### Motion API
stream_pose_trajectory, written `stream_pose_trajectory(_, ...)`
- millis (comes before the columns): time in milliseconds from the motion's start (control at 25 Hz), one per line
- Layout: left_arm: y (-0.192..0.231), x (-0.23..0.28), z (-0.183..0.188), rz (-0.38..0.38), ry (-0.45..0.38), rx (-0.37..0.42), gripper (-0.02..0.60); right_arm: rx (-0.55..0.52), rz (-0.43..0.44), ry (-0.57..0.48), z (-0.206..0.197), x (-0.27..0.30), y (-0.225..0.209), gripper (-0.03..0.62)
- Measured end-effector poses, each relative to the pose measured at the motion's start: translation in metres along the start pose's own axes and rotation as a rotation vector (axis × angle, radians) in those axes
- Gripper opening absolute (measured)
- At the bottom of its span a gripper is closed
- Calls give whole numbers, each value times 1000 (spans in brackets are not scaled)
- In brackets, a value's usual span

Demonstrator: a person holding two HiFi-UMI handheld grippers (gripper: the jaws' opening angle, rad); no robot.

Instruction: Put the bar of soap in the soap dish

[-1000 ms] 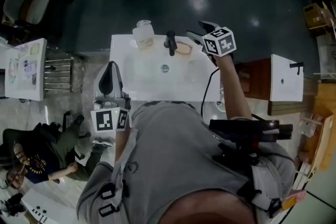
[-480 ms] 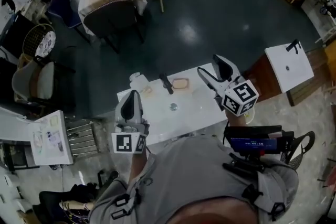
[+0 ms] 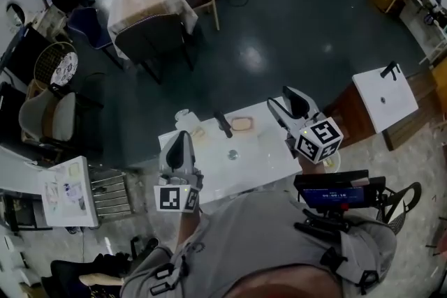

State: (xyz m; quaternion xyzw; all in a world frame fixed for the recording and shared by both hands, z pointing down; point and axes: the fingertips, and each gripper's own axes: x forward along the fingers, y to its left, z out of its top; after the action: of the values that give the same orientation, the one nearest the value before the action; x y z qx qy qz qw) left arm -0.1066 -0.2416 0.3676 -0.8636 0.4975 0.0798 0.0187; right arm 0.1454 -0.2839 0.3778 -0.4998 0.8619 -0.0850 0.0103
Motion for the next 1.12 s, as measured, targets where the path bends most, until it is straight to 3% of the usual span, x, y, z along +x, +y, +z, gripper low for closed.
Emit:
stream_pose_trajectory(280,9,-5,5,41,-27,4,-6,-21,12,-50,16,6,4,206)
stream_pose_trajectory(320,9,-5,7,44,-32,2,-6,-32,36,-56,19,7,10,181)
stream_pose_trajectory(400,8,-5,9,50,-42,-5,-6,-43,108,-73,23,8,25,14)
stream_pose_trajectory(440,7,-5,8,53,-43,-7,-6,-45,137,-75,23,9,32,5)
stream_pose_trajectory(920,3,-10,1,77,-45,-29,-6,-141,98,26,1,16,29,3)
stream_pose_trajectory(1120,-2,-9,-8,64,-27,-39,-6,-125,89,29,-7,15,29,3)
